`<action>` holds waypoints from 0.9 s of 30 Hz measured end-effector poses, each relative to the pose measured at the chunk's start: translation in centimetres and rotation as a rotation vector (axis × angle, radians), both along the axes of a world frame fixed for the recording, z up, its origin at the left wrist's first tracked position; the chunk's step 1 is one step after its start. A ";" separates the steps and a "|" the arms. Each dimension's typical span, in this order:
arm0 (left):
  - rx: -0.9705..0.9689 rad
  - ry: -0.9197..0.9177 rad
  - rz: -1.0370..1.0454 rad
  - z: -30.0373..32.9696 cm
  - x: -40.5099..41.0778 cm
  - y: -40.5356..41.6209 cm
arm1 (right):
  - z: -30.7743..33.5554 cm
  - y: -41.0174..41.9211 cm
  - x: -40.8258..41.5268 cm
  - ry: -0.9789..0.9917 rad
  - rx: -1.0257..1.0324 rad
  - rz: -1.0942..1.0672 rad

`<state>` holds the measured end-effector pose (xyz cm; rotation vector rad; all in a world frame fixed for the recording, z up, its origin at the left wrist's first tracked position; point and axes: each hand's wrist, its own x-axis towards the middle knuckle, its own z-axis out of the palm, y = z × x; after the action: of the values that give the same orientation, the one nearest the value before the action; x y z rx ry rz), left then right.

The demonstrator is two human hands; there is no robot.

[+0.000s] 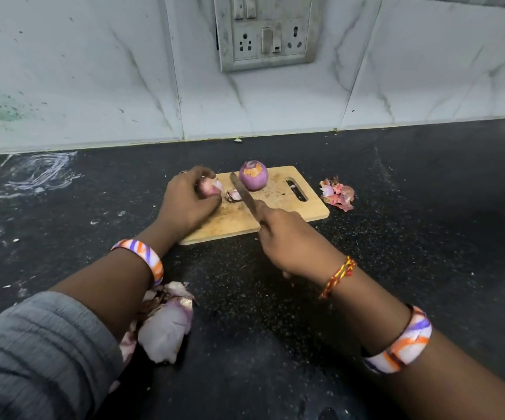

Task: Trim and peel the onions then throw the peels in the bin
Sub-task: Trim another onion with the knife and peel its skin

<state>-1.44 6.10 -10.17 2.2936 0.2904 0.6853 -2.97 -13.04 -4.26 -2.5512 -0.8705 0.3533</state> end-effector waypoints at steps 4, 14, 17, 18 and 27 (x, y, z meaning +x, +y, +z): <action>-0.159 0.010 0.058 1.6 0.8 -0.2 | 0.1 -0.6 0.0 0.005 0.103 -0.035; -0.048 0.154 -0.060 1.1 0.1 0.3 | -0.1 -0.4 -0.3 0.080 0.216 -0.052; -0.023 0.142 -0.056 0.9 -0.4 0.6 | -0.4 -0.2 -0.4 0.114 0.233 -0.057; -0.002 0.147 -0.067 0.8 -0.4 0.6 | -0.5 -0.1 -0.5 0.115 0.245 -0.053; 0.003 0.088 -0.005 -0.1 -0.5 1.0 | -0.6 1.3 -0.8 0.073 0.252 0.011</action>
<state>-1.97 7.07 -10.26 2.3303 0.3247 0.5840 -3.78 -11.78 -4.88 -2.2890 -0.8449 0.3155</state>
